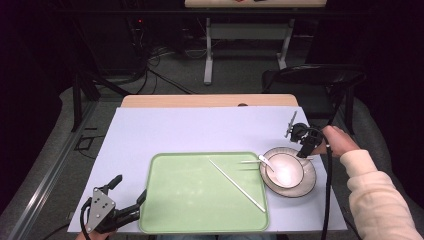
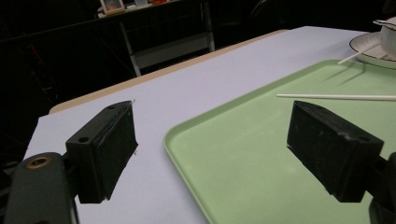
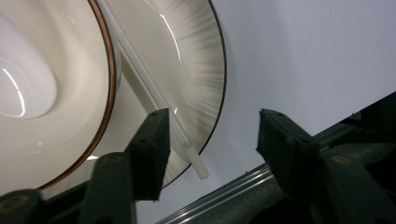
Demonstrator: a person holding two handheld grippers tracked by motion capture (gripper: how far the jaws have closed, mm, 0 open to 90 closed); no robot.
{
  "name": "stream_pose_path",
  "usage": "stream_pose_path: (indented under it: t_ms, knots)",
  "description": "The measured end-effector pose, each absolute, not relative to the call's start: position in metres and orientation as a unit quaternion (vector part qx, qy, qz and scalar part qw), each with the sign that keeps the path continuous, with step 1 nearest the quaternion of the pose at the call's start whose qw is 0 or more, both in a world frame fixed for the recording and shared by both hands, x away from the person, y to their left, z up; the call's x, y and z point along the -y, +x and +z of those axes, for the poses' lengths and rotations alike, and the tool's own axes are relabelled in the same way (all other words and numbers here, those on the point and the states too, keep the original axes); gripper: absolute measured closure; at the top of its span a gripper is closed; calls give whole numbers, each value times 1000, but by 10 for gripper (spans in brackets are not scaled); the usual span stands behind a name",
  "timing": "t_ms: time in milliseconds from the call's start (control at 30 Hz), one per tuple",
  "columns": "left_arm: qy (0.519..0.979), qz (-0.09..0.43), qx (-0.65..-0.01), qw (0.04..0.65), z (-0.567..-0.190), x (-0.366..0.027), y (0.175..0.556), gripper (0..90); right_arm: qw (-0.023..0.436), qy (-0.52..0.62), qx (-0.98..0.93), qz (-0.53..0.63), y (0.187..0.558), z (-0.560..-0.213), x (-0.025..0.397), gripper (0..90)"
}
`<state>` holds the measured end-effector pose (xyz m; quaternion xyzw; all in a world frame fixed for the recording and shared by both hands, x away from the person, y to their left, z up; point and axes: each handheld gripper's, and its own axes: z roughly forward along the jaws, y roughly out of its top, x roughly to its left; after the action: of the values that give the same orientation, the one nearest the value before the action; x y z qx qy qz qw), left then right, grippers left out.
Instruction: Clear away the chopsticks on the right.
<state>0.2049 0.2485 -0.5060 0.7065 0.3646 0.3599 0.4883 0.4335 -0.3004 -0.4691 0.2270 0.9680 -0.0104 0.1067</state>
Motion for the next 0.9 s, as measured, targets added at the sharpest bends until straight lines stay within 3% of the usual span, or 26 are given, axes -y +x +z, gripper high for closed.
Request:
stream_pose_path:
  t_ms: [267,433,900]
  knots:
    - [706,360,-365,489,-506,-249,205,155,84,211,-974,-13,430,-485,300,623]
    - [705,360,-366,489,-506,-249,205,155,65,214,-974,-21,430,-490,302,651]
    - [705,359,-367,489,-506,-248,205,155,71,225,-972,-11,426,-504,307,818]
